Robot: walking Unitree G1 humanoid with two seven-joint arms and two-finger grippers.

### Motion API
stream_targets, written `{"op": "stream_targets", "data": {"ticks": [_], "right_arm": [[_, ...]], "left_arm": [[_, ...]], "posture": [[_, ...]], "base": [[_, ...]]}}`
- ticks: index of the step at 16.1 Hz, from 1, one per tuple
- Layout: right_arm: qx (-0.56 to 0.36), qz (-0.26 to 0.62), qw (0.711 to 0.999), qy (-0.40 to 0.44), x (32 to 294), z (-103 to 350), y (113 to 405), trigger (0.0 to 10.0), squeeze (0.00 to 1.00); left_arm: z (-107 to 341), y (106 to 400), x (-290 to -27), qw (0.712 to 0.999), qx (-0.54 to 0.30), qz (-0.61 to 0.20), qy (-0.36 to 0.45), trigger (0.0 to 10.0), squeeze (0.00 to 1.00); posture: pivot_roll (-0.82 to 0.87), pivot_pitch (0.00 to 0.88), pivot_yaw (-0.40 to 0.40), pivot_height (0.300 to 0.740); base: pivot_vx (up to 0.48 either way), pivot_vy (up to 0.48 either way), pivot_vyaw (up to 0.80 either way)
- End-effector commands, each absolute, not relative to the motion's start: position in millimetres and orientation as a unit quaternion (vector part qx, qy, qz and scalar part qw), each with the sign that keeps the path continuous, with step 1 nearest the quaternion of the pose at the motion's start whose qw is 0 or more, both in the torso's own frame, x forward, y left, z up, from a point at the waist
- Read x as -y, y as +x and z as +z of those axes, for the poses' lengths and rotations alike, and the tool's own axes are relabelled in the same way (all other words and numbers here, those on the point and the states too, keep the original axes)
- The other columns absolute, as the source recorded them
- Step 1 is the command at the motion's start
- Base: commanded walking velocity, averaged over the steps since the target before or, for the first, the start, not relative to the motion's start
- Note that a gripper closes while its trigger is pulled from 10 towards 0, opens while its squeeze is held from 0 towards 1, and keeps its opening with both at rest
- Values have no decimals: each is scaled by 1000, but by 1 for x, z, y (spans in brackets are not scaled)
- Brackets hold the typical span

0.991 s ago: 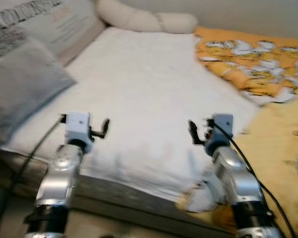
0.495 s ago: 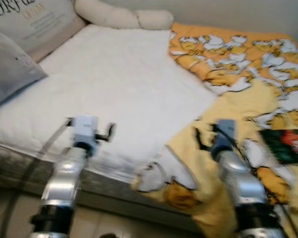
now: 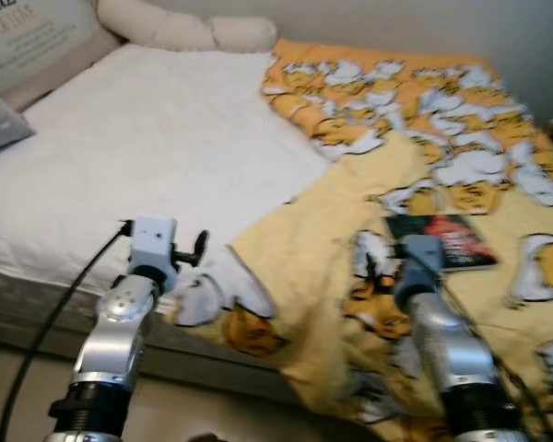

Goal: Clean up the room

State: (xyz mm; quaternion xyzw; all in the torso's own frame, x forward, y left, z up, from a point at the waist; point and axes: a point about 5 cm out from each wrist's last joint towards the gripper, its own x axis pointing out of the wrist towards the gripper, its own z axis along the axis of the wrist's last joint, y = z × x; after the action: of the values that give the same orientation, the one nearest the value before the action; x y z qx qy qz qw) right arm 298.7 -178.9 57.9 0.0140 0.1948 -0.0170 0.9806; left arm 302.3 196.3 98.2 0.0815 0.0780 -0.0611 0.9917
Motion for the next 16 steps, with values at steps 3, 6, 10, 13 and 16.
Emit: {"op": "stream_targets", "data": {"ticks": [3,6,10,13,16], "right_arm": [[-197,0,980,18,168,58,300,10000,1000],[-199,3,980,17,168,57,300,10000,1000],[-203,16,979,18,166,56,300,10000,1000],[-208,44,977,27,162,55,300,10000,1000],[-209,60,976,32,159,56,300,10000,1000]], "left_arm": [[98,302,-203,991,-81,-54,94,10000,1000],[98,302,-202,990,-82,-57,95,10000,1000],[98,301,-202,990,-84,-59,98,10000,1000],[97,302,-202,989,-86,-62,101,10000,1000],[97,302,-202,989,-87,-64,103,10000,1000]], "posture": [[21,0,15,740],[21,0,15,740],[20,0,17,740],[19,0,18,740],[18,0,19,740]], "base": [[0,-449,800],[0,-447,800],[0,-447,800],[0,-449,800],[0,-450,800]]}}
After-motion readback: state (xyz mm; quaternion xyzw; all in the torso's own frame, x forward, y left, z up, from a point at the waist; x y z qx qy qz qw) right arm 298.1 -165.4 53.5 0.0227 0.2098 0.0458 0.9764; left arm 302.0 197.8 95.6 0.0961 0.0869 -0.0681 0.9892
